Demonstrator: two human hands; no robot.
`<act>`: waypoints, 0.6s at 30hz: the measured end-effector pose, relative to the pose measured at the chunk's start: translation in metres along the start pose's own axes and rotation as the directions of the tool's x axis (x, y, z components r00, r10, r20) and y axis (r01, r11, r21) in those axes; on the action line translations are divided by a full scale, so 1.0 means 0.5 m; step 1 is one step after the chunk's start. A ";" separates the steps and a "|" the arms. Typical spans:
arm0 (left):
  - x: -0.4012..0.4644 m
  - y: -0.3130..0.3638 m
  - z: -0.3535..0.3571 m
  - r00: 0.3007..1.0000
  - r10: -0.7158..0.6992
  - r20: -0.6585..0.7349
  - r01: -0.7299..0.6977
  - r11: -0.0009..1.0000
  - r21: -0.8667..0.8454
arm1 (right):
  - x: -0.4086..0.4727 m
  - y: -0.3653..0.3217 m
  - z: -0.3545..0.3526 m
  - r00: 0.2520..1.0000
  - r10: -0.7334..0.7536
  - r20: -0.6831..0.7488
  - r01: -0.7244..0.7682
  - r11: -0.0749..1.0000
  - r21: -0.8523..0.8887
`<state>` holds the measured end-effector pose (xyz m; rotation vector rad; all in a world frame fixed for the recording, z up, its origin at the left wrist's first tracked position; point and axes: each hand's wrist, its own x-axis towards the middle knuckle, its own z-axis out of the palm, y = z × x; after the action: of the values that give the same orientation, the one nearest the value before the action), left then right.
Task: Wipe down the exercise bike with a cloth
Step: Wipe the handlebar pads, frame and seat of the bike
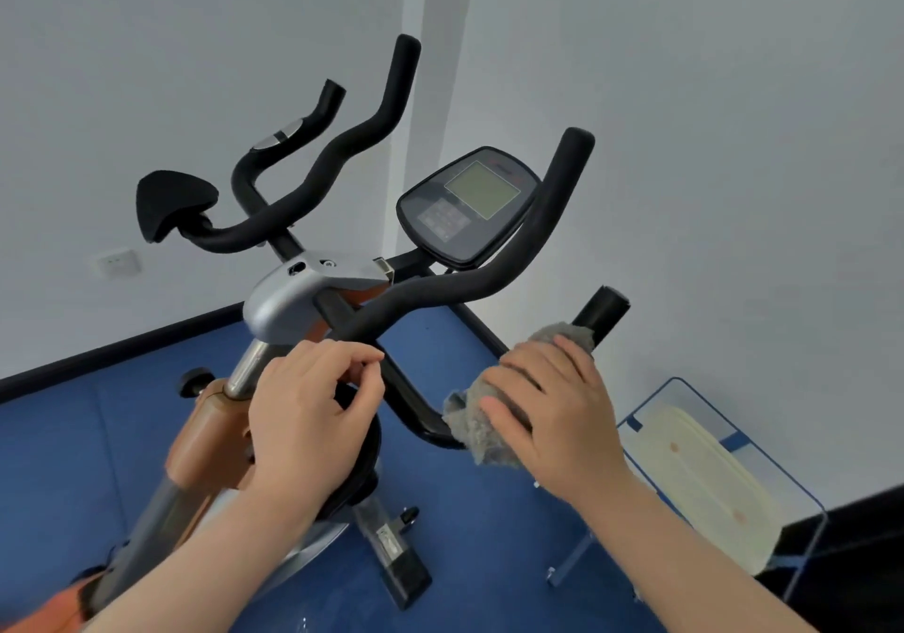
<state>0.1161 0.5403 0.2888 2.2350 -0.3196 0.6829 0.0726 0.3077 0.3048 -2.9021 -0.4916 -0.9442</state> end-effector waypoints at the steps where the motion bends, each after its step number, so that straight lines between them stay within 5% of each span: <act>1: -0.001 -0.001 -0.001 1.000 0.002 0.000 -0.002 1.000 -0.001 | 0.001 0.012 -0.007 0.999 0.039 -0.029 -0.039 0.999 0.006; 5: -0.002 -0.005 -0.002 1.000 -0.005 0.006 0.005 1.000 -0.014 | -0.022 -0.059 0.032 0.958 0.281 -0.062 -0.278 0.959 0.048; 9: -0.002 0.002 -0.003 1.000 0.018 0.010 -0.017 0.999 -0.027 | -0.013 0.003 0.023 0.999 -0.045 -0.025 0.045 0.999 -0.016; 14: -0.003 -0.004 -0.003 1.000 0.012 -0.002 -0.012 1.000 -0.021 | -0.012 -0.036 0.050 0.931 0.324 -0.167 -0.310 0.945 0.105; 18: 0.000 -0.001 0.001 1.000 0.030 0.003 -0.030 0.999 -0.024 | -0.016 0.014 0.024 0.998 -0.029 -0.054 0.029 1.000 -0.005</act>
<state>0.1164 0.5401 0.2882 2.2133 -0.3614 0.6876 0.0755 0.3002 0.2908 -2.8718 -0.5298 -1.0263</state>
